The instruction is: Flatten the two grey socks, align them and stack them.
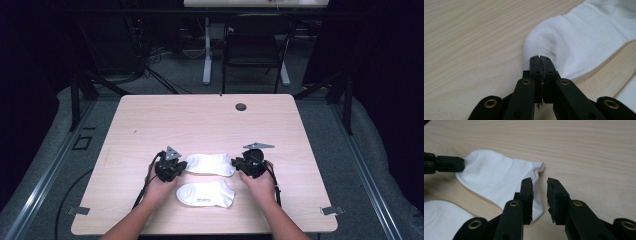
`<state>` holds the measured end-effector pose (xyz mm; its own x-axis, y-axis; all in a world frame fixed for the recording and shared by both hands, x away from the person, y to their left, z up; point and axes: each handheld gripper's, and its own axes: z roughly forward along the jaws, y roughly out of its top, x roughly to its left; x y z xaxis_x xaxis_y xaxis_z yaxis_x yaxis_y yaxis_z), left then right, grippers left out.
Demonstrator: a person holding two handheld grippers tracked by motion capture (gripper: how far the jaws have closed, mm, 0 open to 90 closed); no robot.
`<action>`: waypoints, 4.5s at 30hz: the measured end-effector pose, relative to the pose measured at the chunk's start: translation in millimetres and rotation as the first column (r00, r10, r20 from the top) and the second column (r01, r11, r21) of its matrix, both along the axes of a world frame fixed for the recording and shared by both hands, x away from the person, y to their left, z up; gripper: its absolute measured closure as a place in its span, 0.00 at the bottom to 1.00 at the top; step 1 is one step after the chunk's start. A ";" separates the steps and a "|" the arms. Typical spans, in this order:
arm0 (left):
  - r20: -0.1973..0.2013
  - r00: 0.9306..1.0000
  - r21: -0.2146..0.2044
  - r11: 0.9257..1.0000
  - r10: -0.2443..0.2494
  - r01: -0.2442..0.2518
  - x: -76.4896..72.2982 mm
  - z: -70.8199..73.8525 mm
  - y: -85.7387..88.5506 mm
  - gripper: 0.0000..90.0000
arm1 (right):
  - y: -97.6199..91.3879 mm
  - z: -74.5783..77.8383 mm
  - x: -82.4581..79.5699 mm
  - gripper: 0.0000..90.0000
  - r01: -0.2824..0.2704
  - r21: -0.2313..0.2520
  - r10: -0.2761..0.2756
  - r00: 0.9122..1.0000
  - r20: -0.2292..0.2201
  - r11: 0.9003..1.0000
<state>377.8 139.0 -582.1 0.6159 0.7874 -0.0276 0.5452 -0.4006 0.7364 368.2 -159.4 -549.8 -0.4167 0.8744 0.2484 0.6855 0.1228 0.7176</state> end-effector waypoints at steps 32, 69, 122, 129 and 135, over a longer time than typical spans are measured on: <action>-0.002 1.000 -0.023 1.000 0.002 -0.002 0.0 -1.4 2.7 0.99 | 11.7 -26.3 18.8 0.93 0.014 -0.090 -0.017 0.999 -0.041 0.996; -0.008 0.997 -0.042 0.996 0.082 -0.082 19.9 13.5 17.9 0.63 | 8.7 -9.2 24.5 0.67 -0.005 -0.093 0.003 1.000 -0.026 0.996; -0.002 1.000 -0.047 0.999 0.000 0.000 13.8 2.8 3.2 0.97 | 18.0 -18.6 12.9 0.96 -0.064 -0.151 0.067 0.998 0.014 0.987; 0.014 1.000 -0.071 0.997 0.003 -0.001 12.1 13.8 5.9 0.97 | 20.0 -8.6 10.3 0.96 -0.084 -0.126 0.088 0.996 0.026 0.988; 0.019 1.000 -0.089 0.996 -0.003 0.005 7.6 23.5 7.7 0.97 | 21.0 0.7 8.0 0.96 -0.093 -0.105 0.097 0.995 0.032 0.990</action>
<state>385.4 146.7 -558.6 0.6199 0.7800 -0.0857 0.5293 -0.3350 0.7795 376.2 -138.4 -549.1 -0.5062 0.8507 0.1418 0.6408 0.2610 0.7220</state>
